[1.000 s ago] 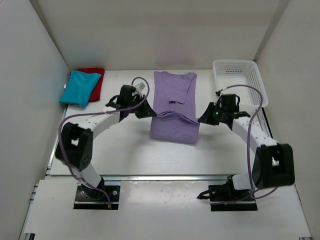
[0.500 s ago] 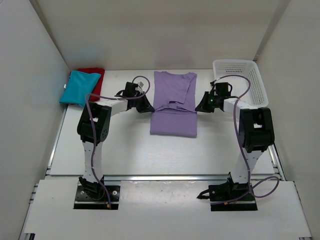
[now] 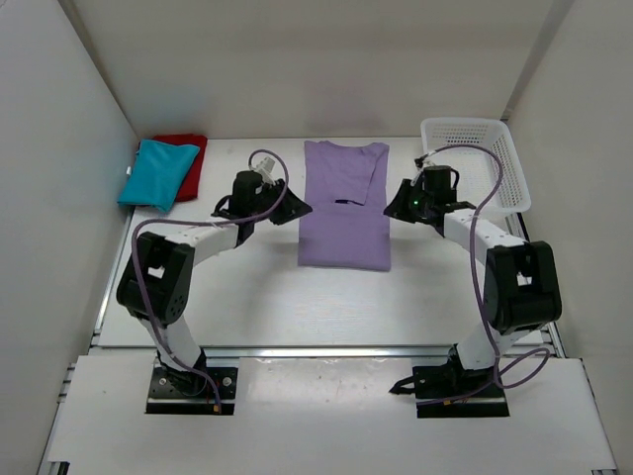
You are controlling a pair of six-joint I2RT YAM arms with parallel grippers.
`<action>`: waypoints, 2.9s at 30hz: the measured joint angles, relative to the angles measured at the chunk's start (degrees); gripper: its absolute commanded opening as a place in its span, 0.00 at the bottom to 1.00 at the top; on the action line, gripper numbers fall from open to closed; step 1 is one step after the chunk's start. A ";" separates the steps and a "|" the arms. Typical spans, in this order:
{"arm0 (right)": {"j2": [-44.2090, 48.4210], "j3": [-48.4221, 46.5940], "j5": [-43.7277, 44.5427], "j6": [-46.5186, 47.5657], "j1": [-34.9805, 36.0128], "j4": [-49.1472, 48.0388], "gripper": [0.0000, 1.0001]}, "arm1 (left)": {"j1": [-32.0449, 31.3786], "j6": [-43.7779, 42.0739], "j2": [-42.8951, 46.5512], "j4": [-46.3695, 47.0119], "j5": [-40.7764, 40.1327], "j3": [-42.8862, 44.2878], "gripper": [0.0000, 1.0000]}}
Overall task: Fold and stack the t-shirts
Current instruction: Rotate the tshirt 90 degrees, then grab the bottom of the folded rectangular tshirt with both arms, then fold the folded rectangular tshirt in 1/3 of the way
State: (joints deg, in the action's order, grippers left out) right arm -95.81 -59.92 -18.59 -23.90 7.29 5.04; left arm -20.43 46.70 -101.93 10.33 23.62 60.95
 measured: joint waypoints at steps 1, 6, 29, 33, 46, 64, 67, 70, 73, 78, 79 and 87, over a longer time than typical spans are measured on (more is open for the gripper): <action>1.42 0.70 0.59 0.33 1.31 -0.44 0.04 | -1.03 0.24 1.79 1.55 -0.24 -2.01 0.35; 0.33 1.27 0.74 1.11 9.14 -3.80 0.00 | -6.64 0.72 1.33 5.77 0.39 -9.18 0.30; 26.08 36.11 -0.57 -3.52 6.78 -10.80 0.43 | -6.25 -2.78 17.31 3.69 -3.21 -27.56 0.50; 25.40 36.63 -1.07 -3.50 3.74 -11.02 0.45 | -5.16 -4.28 15.76 2.05 -5.18 -27.54 0.52; 12.13 34.32 -7.61 -6.34 1.55 -20.31 0.09 | -5.51 -2.89 6.64 4.76 -4.48 -25.29 0.19; 34.99 46.27 -2.25 -9.70 11.69 -12.92 0.00 | -6.78 -4.31 25.42 -2.49 -6.71 -34.97 0.00; 45.97 49.66 0.28 -12.31 17.79 -6.95 0.00 | -7.93 -4.26 37.79 -6.73 -6.73 -40.72 0.00; 57.37 52.33 3.19 -16.48 24.41 -0.04 0.00 | -9.03 -3.91 51.52 -14.05 -6.64 -44.96 0.00; 65.81 52.96 5.55 -20.00 29.97 5.75 0.00 | -9.73 -3.39 61.37 -21.00 -6.69 -45.11 0.00; 63.65 45.38 6.51 -19.74 30.21 12.39 0.00 | -7.80 -3.34 62.90 -26.53 -5.66 -38.56 0.00; 61.02 42.29 5.49 -18.67 27.85 12.96 0.00 | -7.48 -3.43 61.16 -26.75 -5.60 -36.30 0.00; 36.15 20.76 -7.45 -8.11 3.93 8.52 0.00 | -1.55 -4.15 36.68 -20.00 -4.35 -15.43 0.00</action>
State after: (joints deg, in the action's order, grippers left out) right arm -59.66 -39.16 -26.04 -32.01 11.22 13.56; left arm -21.98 42.54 -65.25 -9.67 19.27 45.52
